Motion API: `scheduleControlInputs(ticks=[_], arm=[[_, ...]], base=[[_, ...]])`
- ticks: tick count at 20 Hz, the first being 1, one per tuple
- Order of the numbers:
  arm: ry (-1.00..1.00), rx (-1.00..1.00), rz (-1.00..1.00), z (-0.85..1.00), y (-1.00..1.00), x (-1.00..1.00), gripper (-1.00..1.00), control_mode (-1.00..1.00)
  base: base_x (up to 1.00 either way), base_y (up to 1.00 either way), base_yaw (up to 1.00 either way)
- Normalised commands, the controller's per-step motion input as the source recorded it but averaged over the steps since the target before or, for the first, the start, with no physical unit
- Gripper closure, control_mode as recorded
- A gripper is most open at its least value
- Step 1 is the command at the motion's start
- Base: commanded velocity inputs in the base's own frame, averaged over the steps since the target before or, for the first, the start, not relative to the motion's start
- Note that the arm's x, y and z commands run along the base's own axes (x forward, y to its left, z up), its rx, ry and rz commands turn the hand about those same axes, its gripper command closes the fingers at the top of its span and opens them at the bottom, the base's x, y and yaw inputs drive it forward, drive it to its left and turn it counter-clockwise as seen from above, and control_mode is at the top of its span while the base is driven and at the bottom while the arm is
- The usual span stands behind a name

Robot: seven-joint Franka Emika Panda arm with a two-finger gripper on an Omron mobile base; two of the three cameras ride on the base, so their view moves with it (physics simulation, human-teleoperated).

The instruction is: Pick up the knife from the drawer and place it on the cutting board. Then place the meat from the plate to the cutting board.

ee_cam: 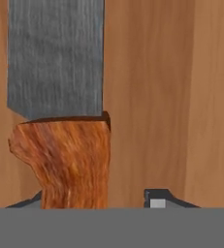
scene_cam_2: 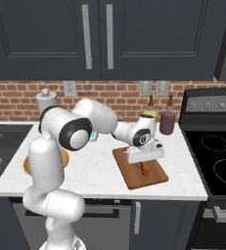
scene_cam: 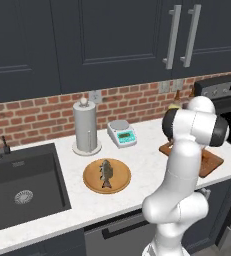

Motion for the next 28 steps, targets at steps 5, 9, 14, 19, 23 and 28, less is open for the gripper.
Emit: scheduleControlInputs(ticks=[5,9,14,19,23,28], arm=[[-0.10,0.00,0.05,0.47,-0.01,-0.43,-1.00,-1.00],[-0.13,0.00,0.00,0.77,0.00,-0.67,-1.00,-1.00],[-0.18,0.00,0.00,0.58,0.14,-0.63,-1.00,-1.00],[-0.22,0.00,0.00,0.20,0.54,-0.41,-1.00,-1.00],[-0.08,0.00,0.00,0.22,0.71,-0.16,-1.00,-1.00],[0.06,0.00,0.00,0.66,0.56,-0.03,-1.00,-1.00]], base=[[0.00,0.00,0.00],[0.00,0.00,0.00],[0.00,0.00,0.00],[0.00,0.00,0.00],[0.00,0.00,0.00],[0.00,0.00,0.00]])
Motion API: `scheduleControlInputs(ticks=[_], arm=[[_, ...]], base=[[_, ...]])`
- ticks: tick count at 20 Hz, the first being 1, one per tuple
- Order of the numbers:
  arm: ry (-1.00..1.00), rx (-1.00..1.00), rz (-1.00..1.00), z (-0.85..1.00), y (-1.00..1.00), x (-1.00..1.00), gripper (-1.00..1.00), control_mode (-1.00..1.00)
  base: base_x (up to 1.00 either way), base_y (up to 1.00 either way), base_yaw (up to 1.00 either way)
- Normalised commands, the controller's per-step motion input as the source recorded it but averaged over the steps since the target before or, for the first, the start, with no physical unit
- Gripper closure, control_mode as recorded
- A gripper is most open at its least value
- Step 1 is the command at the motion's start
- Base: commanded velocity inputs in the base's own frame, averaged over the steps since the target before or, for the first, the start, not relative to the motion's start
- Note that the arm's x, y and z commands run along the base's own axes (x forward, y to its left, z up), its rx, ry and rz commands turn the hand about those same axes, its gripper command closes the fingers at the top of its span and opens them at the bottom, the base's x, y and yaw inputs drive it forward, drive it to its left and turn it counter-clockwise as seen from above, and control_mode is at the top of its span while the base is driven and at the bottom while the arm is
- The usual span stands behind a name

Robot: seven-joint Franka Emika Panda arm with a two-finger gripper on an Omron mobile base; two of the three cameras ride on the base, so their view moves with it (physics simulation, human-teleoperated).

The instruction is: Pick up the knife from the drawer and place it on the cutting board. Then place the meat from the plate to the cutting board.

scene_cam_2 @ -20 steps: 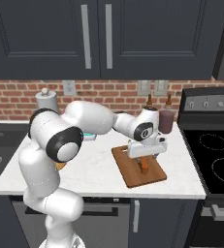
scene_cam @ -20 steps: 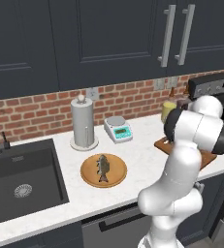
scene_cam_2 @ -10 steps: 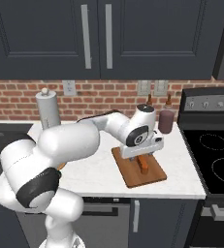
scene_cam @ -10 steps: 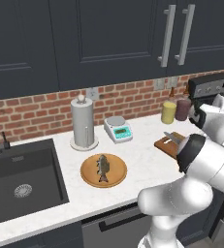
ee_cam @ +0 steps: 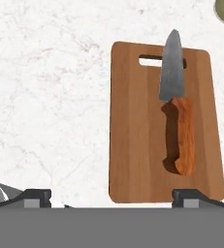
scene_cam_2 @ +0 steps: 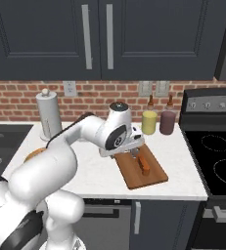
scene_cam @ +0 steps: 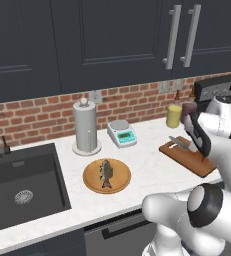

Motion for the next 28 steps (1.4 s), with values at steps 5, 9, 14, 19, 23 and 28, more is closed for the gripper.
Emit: scheduleControlInputs(ticks=[5,9,14,19,23,28], arm=[[0.09,0.00,0.00,0.55,0.68,-0.11,-1.00,-1.00],[-0.01,0.00,-0.04,0.06,0.60,-0.38,-1.00,-1.00],[0.00,0.04,-0.26,0.00,0.39,-0.51,-1.00,-1.00],[-0.02,0.08,-0.35,-0.05,0.55,-0.33,-1.00,-1.00],[-0.11,0.07,-0.32,-0.07,0.80,-0.03,-1.00,-1.00],[-0.15,0.02,-0.19,-0.14,0.97,-0.01,-1.00,-1.00]], base=[[0.00,0.00,0.00],[0.00,0.00,0.00],[0.00,0.00,0.00],[0.00,0.00,0.00],[0.00,0.00,0.00],[0.00,0.00,0.00]])
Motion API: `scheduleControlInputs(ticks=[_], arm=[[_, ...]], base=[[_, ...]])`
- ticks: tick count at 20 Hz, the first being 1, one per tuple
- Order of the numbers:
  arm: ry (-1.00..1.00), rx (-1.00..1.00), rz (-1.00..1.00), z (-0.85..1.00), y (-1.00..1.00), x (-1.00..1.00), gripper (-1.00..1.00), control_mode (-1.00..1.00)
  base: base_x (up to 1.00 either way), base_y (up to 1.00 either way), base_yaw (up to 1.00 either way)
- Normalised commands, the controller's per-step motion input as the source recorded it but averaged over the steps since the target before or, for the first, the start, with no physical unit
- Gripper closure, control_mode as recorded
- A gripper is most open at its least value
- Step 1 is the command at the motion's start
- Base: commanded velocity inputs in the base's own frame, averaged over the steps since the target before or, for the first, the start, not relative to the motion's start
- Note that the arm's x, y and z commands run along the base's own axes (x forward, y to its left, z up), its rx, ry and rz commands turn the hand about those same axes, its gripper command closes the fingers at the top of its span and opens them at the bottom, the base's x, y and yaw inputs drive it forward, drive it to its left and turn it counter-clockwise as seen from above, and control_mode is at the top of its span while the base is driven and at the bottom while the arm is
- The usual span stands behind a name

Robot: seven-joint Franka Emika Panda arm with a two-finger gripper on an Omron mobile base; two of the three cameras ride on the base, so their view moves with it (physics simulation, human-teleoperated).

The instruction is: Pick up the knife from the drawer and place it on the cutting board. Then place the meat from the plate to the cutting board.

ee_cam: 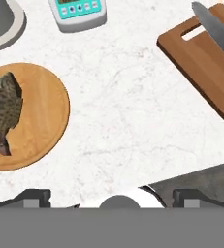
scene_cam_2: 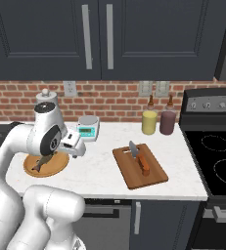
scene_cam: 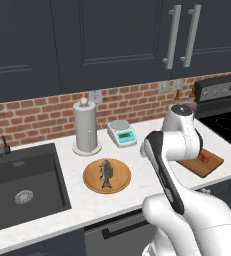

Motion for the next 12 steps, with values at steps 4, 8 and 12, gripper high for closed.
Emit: scheduleControlInputs(ticks=[4,8,12], arm=[[-0.04,0.00,-0.03,-0.13,0.98,0.03,-1.00,-1.00],[0.00,0.00,0.00,-0.14,0.83,0.09,-1.00,-1.00],[0.00,0.00,0.00,-0.07,0.72,0.29,-1.00,-1.00]], base=[[0.00,0.00,0.00],[0.00,0.00,0.00],[0.00,0.00,0.00]])
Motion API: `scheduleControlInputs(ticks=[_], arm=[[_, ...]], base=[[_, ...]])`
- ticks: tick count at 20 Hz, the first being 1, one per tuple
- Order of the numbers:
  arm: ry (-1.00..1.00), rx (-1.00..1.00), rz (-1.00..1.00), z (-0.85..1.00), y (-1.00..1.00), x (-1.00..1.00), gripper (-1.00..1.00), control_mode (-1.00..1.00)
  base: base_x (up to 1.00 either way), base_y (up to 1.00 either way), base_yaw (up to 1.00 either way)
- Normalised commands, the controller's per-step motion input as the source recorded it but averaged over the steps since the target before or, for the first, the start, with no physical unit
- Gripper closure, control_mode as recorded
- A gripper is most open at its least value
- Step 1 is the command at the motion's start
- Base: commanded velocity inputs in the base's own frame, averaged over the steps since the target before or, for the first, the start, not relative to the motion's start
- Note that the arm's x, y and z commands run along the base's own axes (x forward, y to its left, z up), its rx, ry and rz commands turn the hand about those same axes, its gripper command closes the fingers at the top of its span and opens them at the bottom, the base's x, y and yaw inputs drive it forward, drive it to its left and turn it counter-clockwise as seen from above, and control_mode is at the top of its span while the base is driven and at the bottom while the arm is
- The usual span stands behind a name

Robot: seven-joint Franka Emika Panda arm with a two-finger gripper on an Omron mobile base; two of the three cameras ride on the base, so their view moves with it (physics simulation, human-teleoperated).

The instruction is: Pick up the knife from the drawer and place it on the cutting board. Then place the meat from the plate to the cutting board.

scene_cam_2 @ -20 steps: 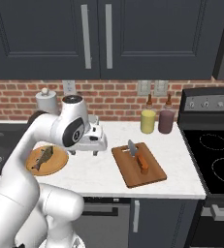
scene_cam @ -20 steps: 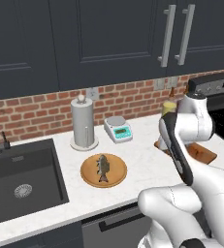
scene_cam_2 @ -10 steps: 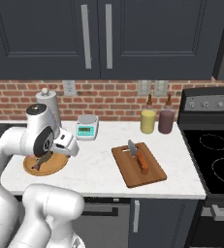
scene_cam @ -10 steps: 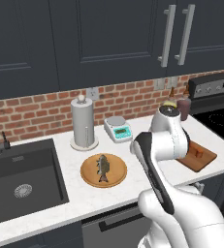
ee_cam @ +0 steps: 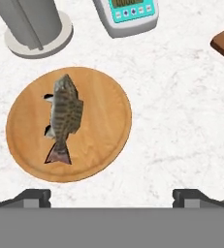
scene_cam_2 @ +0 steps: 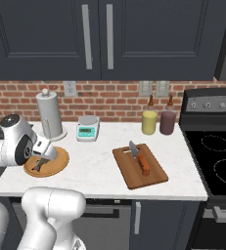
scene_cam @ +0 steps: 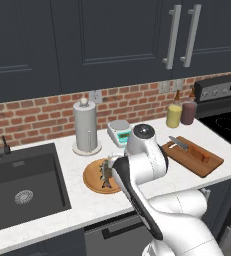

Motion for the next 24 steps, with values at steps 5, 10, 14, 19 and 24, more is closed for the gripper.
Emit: scheduleControlInputs(ticks=[5,10,14,19,24], arm=[[0.00,0.00,0.00,-0.02,0.56,0.34,-1.00,-1.00],[0.03,0.00,0.00,0.00,0.36,0.30,-1.00,-1.00],[0.03,0.00,0.03,-0.12,0.12,0.25,-1.00,-1.00],[0.01,0.00,0.04,-0.31,0.00,0.23,-1.00,-1.00],[0.00,0.00,0.02,-0.41,0.03,0.22,-1.00,-1.00]], base=[[0.00,0.00,0.00],[0.00,0.00,0.00],[0.00,0.00,0.00],[0.00,0.00,0.00],[0.00,0.00,0.00]])
